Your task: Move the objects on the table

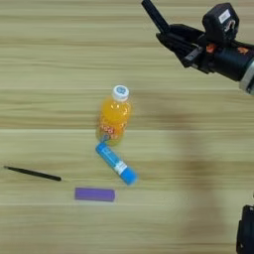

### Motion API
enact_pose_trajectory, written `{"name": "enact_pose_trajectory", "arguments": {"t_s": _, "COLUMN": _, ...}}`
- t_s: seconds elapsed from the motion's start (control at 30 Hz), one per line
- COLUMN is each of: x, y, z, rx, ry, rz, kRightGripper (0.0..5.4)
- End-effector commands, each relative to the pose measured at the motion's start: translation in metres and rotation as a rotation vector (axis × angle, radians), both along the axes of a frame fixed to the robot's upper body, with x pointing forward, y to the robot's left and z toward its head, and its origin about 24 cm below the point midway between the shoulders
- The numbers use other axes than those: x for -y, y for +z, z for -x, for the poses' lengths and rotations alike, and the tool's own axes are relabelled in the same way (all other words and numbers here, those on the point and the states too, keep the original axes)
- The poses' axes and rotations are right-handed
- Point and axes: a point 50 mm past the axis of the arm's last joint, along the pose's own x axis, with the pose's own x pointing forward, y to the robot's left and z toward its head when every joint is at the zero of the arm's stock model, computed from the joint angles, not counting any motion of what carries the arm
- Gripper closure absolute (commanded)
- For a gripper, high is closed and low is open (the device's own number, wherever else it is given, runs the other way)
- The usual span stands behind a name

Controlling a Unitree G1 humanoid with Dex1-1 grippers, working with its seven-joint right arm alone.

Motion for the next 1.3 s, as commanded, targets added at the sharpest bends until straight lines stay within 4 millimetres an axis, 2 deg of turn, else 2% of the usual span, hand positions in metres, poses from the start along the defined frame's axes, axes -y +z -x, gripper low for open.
{"name": "enact_pose_trajectory", "arguments": {"t_s": 0.03, "x": 0.016, "y": 0.03, "z": 0.001, "rx": 0.121, "ry": -0.039, "rz": 0.069, "kRightGripper": 4.46}}
{"name": "enact_pose_trajectory", "arguments": {"t_s": 0.17, "x": 0.026, "y": 0.008, "z": -0.005, "rx": 0.048, "ry": -0.025, "rz": 0.104, "kRightGripper": 4.46}}
{"name": "enact_pose_trajectory", "arguments": {"t_s": 0.47, "x": 0.031, "y": -0.028, "z": -0.013, "rx": -0.052, "ry": 0.006, "rz": 0.17, "kRightGripper": 4.46}}
{"name": "enact_pose_trajectory", "arguments": {"t_s": 0.73, "x": 0.022, "y": -0.066, "z": -0.017, "rx": -0.148, "ry": 0.056, "rz": 0.243, "kRightGripper": 4.46}}
{"name": "enact_pose_trajectory", "arguments": {"t_s": 1.3, "x": 0.02, "y": -0.106, "z": -0.023, "rx": -0.265, "ry": 0.06, "rz": 0.263, "kRightGripper": 4.46}}
